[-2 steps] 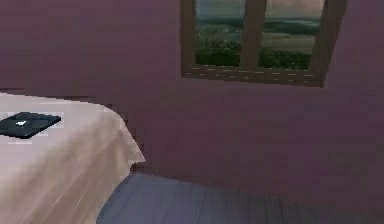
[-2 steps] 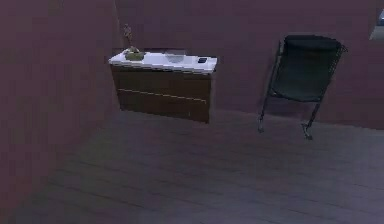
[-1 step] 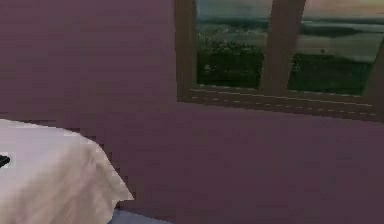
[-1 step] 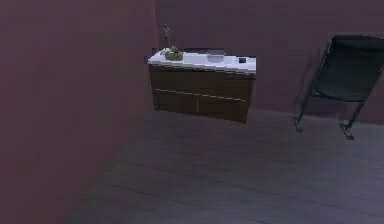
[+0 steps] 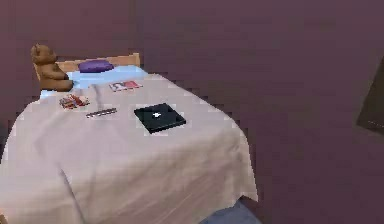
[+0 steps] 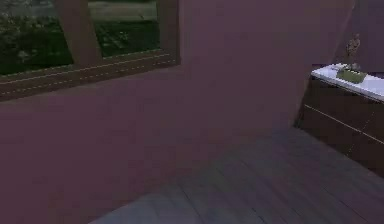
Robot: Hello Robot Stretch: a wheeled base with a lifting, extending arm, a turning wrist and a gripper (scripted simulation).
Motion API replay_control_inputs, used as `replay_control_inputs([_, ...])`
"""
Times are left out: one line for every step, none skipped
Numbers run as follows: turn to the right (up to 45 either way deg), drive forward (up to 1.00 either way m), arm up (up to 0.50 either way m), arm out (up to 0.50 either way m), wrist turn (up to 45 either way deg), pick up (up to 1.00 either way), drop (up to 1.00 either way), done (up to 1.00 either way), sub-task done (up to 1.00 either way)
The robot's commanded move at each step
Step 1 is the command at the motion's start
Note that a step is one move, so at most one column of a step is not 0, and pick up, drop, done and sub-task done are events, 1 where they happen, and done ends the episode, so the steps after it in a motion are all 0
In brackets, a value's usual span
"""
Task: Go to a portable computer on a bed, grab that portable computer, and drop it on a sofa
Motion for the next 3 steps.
replay_control_inputs([-45.0, 0.00, 0.00, 0.00, 0.0, 0.00, 0.00, 0.00, 0.00])
replay_control_inputs([-45.0, 0.00, 0.00, 0.00, 0.0, 0.00, 0.00, 0.00, 0.00])
replay_control_inputs([-9.0, 0.00, 0.00, 0.00, 0.0, 0.00, 0.00, 0.00, 0.00])
